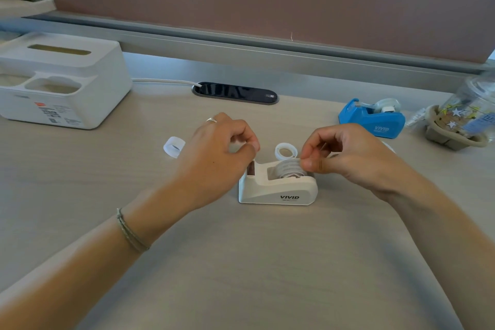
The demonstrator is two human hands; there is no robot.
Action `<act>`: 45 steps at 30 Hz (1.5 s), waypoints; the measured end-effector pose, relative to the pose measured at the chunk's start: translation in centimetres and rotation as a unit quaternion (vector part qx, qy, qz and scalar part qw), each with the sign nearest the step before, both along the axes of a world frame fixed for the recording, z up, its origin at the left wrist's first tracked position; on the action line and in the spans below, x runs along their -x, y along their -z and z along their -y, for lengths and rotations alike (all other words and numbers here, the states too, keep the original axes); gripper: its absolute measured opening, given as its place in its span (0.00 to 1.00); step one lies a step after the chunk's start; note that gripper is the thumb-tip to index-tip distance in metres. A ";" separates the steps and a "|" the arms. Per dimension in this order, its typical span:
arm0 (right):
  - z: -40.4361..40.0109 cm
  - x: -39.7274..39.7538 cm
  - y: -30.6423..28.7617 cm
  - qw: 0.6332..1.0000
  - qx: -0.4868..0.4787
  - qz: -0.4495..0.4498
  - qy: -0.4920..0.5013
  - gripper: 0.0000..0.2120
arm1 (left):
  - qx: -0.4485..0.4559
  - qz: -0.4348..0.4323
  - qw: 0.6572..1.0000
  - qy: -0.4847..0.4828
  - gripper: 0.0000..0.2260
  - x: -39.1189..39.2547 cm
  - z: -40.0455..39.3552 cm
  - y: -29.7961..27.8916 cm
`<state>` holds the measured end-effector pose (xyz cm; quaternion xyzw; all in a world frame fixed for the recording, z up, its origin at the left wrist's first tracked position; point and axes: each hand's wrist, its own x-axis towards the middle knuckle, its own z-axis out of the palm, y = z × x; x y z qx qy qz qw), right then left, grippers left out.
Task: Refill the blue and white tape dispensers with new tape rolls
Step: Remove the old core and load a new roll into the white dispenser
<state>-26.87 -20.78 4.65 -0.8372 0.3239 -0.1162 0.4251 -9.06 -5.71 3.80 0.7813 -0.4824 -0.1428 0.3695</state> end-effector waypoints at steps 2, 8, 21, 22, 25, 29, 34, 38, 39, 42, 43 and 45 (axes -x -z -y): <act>0.2 0.2 0.0 1.000 -0.007 0.001 -0.010 0.04 | -0.005 -0.005 1.000 0.006 0.08 0.1 0.1 0.2; 0.2 0.0 0.2 0.999 -0.032 0.016 -0.014 0.02 | -0.043 0.006 0.999 0.032 0.11 0.8 0.4 0.7; 0.0 0.0 0.1 1.000 -0.005 -0.002 -0.015 0.03 | -0.087 0.057 0.994 0.030 0.11 3.8 1.1 -0.2; -0.1 0.0 0.0 1.000 -0.005 -0.004 -0.016 0.03 | -0.085 0.057 0.994 0.029 0.10 3.8 1.1 -0.2; -0.1 0.0 -0.1 1.000 -0.001 -0.010 -0.013 0.02 | -0.073 0.056 0.995 0.025 0.10 3.7 1.2 -0.1; -0.2 -0.2 0.2 1.000 0.010 0.013 0.003 0.02 | -0.056 0.053 0.997 0.026 0.12 3.2 1.1 -0.2; -0.4 -0.5 0.5 1.000 0.009 0.017 0.006 0.04 | -0.058 0.066 0.996 0.024 0.13 2.5 0.6 -0.2; -0.9 -0.8 0.9 1.000 0.005 0.028 0.001 0.04 | -0.049 0.057 0.997 0.020 0.14 1.7 0.1 -0.1; -1.0 -1.0 1.0 1.000 0.004 0.028 0.001 0.04 | -0.048 0.055 0.997 0.019 0.14 1.5 0.0 -0.1; -1.2 -1.2 1.1 1.000 0.003 0.022 0.004 0.05 | -0.049 0.055 0.997 0.012 0.13 1.1 -0.4 -0.2; -1.3 -1.3 1.2 1.000 0.004 0.019 0.005 0.05 | -0.052 0.058 0.997 0.007 0.13 0.9 -0.5 -0.3; -1.4 -1.5 1.2 1.000 0.003 0.016 0.008 0.05 | -0.054 0.062 0.997 0.002 0.13 0.6 -0.7 -0.2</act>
